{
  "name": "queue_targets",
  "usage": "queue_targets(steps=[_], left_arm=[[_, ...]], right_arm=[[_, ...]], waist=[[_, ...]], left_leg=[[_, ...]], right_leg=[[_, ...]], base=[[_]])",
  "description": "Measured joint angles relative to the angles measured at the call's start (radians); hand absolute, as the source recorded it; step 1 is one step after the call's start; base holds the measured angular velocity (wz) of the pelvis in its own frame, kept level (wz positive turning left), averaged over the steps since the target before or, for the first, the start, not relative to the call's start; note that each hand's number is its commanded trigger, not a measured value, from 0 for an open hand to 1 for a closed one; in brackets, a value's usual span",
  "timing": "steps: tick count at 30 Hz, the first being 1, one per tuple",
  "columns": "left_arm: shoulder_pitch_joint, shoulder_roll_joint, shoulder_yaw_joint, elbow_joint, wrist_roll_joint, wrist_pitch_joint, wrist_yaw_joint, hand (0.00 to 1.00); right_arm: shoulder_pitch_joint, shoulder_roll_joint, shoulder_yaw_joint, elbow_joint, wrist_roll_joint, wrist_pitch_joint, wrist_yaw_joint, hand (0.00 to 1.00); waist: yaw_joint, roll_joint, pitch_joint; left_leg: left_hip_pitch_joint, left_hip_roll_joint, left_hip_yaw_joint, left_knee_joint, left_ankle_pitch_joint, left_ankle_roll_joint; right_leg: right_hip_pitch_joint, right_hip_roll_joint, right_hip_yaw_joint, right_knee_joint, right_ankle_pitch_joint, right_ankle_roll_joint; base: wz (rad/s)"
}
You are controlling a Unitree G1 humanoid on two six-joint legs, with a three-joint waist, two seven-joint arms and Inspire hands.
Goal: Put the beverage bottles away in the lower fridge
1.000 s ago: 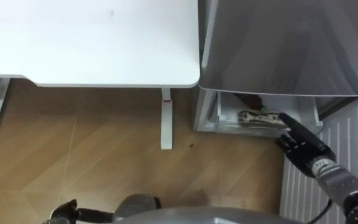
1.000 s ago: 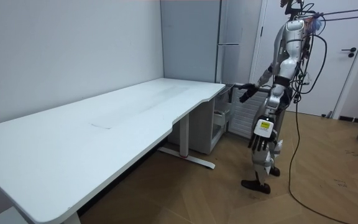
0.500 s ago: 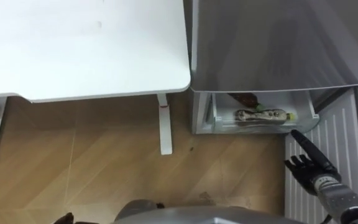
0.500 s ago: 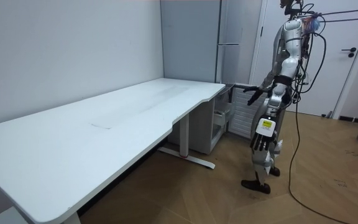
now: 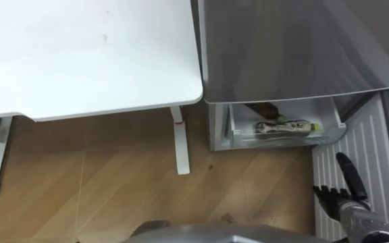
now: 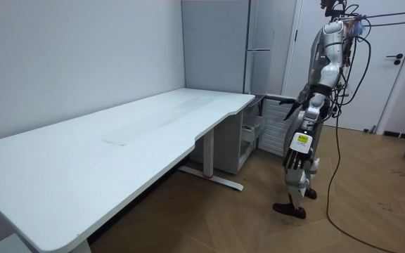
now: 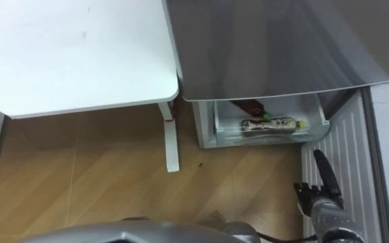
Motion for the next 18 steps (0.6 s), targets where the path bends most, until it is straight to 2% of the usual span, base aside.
queue_targets(steps=[10,15,18], left_arm=[[0.009,-0.003,0.004,0.0,0.022,0.01,-0.051,0.0],[0.008,-0.003,0.005,0.01,0.022,0.01,-0.05,0.0],[0.006,-0.003,0.006,0.01,0.022,0.01,-0.048,0.0]], right_arm=[[0.011,0.004,-0.001,0.032,-0.001,-0.001,0.047,0.0],[0.01,0.004,-0.003,0.038,-0.008,0.0,0.077,0.0],[0.008,0.004,-0.009,0.038,-0.006,0.0,0.085,0.0]], waist=[[-0.001,0.009,-0.001],[-0.001,0.014,-0.0034],[0.0,0.019,-0.0023]], left_leg=[[-0.001,0.0,-0.001,0.0,0.0,0.0],[-0.001,-0.001,-0.001,0.001,0.0,0.0],[-0.006,-0.005,-0.007,0.009,0.0,0.0]], right_leg=[[-0.003,0.0,0.001,0.003,-0.001,-0.001],[-0.003,-0.002,0.0,0.004,-0.003,-0.001],[-0.007,-0.007,-0.007,0.017,-0.01,0.0]], base=[[0.0],[0.0],[0.07]])
